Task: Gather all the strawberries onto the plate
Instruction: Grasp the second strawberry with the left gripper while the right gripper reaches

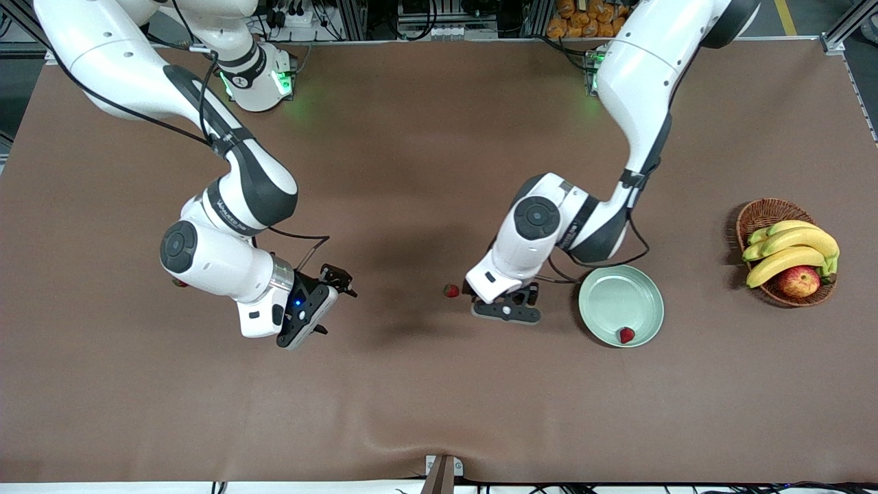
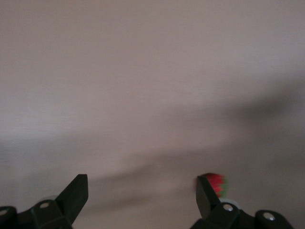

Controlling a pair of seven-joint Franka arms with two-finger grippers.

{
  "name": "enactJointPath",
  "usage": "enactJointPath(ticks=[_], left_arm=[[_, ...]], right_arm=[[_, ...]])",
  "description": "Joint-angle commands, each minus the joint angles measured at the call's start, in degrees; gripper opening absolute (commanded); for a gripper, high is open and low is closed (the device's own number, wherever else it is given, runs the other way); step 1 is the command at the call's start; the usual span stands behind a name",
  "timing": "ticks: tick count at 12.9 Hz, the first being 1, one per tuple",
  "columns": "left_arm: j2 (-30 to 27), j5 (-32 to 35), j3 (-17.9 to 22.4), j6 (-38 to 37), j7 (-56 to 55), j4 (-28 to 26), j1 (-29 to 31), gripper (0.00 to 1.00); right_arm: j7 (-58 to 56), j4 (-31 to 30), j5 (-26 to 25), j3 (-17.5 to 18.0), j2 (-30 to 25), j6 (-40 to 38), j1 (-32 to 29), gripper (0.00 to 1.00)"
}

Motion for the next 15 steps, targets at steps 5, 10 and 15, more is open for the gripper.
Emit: enactJointPath(ticks=[5,10,15], left_arm=[[6.4,1.4,1.1,11.0,-3.2,1.9,-4.9,0.97],[7.5,2.2,1.1,12.2,-3.1,1.8,-5.9,0.81],[8.2,3.8,1.0,12.2,-3.0,1.7,-6.9,0.70]], right_arm=[[16.0,-1.3,-6.8,0.2,-5.3,-10.9,-3.2,1.00],[30.7,-2.3,-12.5,-6.2,-8.0,-22.8,-4.4,1.00],[32.4,-4.7,-13.0,-9.5,-7.3,-26.7,-11.0,1.00]])
